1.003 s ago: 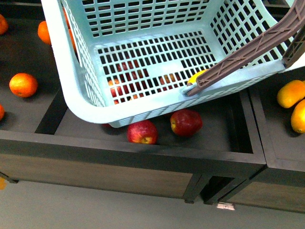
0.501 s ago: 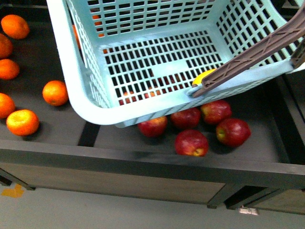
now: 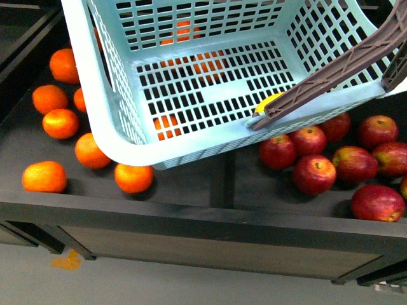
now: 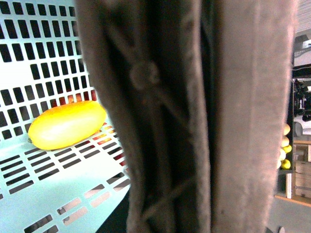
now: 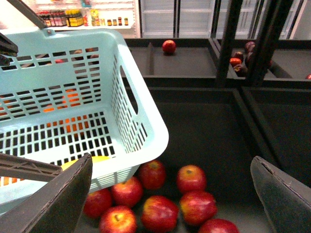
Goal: Pick mango and avocado into basket
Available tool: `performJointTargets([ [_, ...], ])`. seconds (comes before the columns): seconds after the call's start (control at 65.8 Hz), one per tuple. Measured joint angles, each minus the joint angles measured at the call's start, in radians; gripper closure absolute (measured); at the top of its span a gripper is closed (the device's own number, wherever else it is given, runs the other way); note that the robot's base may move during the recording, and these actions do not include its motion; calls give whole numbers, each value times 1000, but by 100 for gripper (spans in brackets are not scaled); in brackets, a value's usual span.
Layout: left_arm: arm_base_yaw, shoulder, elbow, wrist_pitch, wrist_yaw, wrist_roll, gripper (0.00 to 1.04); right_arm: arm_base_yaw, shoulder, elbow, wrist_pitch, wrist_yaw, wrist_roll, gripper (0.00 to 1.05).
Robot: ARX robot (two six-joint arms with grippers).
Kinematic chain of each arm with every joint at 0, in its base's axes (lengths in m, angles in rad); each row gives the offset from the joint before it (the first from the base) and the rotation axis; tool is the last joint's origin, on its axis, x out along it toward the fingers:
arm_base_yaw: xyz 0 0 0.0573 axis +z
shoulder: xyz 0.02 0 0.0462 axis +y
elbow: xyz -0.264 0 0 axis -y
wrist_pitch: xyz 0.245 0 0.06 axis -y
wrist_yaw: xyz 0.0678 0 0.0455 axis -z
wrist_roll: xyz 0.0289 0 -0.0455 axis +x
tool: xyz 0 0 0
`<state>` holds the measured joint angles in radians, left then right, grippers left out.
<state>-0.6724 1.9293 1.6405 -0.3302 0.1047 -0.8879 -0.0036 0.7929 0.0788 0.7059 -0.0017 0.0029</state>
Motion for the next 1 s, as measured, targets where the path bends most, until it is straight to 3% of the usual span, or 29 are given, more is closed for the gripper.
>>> performJointTargets([
  [1.003,2,0,-2,0,-7,0,90,1,0,-2,0,1,0,9],
])
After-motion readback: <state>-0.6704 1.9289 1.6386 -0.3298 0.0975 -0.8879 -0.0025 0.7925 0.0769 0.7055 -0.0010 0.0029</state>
